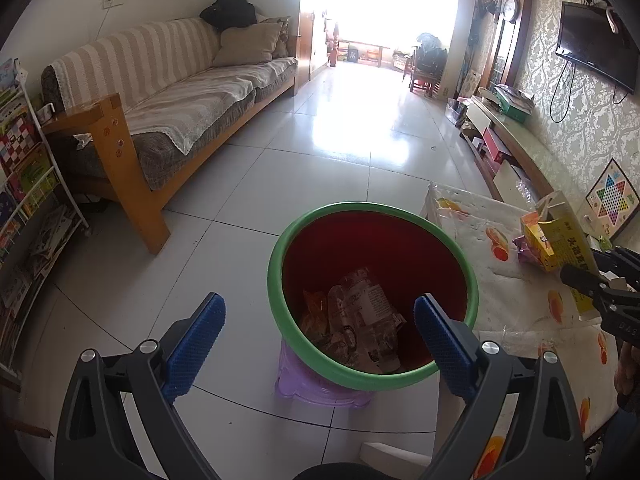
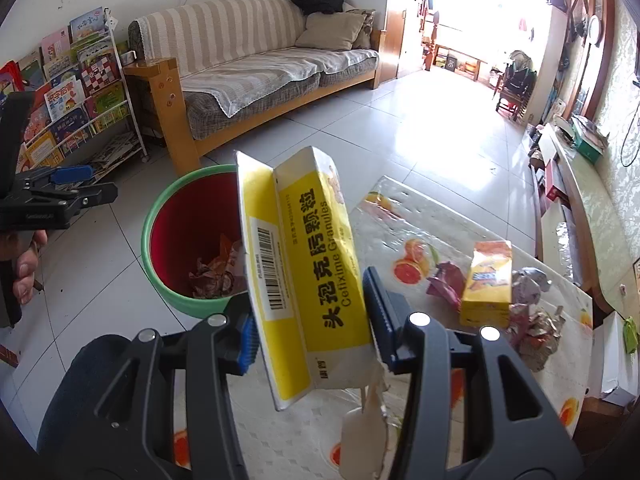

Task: Collect trash
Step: 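Lower the yellow medicine box into the red bin and open the right tool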

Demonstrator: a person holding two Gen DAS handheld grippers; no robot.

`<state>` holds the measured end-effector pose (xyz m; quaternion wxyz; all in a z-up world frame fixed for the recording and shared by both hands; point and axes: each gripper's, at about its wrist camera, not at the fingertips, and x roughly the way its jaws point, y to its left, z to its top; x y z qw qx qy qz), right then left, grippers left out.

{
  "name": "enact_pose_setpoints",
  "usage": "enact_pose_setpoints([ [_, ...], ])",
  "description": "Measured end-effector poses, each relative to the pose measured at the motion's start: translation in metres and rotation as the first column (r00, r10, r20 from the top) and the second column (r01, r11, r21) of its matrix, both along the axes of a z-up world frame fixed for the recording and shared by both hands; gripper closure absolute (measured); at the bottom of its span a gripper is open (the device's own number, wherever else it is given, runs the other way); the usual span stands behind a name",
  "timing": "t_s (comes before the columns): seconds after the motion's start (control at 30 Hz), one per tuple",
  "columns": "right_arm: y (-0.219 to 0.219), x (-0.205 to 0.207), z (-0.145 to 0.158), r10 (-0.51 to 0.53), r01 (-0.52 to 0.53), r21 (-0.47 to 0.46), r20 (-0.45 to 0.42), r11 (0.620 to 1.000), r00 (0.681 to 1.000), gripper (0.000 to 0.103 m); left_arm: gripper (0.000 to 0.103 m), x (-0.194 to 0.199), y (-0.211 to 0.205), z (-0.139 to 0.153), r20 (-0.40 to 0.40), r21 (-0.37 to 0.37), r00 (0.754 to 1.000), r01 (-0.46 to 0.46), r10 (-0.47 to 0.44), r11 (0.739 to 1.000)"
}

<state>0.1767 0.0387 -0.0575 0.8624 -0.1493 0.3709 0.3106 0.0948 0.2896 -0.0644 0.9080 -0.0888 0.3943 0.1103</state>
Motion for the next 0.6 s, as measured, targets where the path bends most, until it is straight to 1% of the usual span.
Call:
enact_pose_setpoints([
  [0.13, 0.036, 0.011, -0.01, 0.03, -0.03, 0.013, -0.027, 0.999, 0.999, 0.058, 0.011, -0.015, 0.009, 0.002, 0.011, -0.015, 1.0, -0.026, 0.026, 1.0],
  [0.3, 0.073, 0.026, -0.028, 0.047, -0.048, -0.011, -0.06, 0.999, 0.997, 0.058, 0.011, -0.029, 0.02, -0.004, 0.008, -0.036, 0.998, -0.059, 0.06, 0.998],
  [0.47, 0.101, 0.035, -0.044, 0.064, -0.068, -0.051, -0.076, 0.996, 0.995, 0.058, 0.011, -0.038, 0.031, -0.011, 0.007, -0.062, 0.995, -0.1, 0.1, 0.993],
  [0.6, 0.115, 0.041, -0.056, 0.07, -0.078, -0.075, -0.107, 0.994, 0.992, 0.057, 0.011, -0.04, 0.033, -0.015, 0.007, -0.069, 0.994, -0.11, 0.111, 0.991],
])
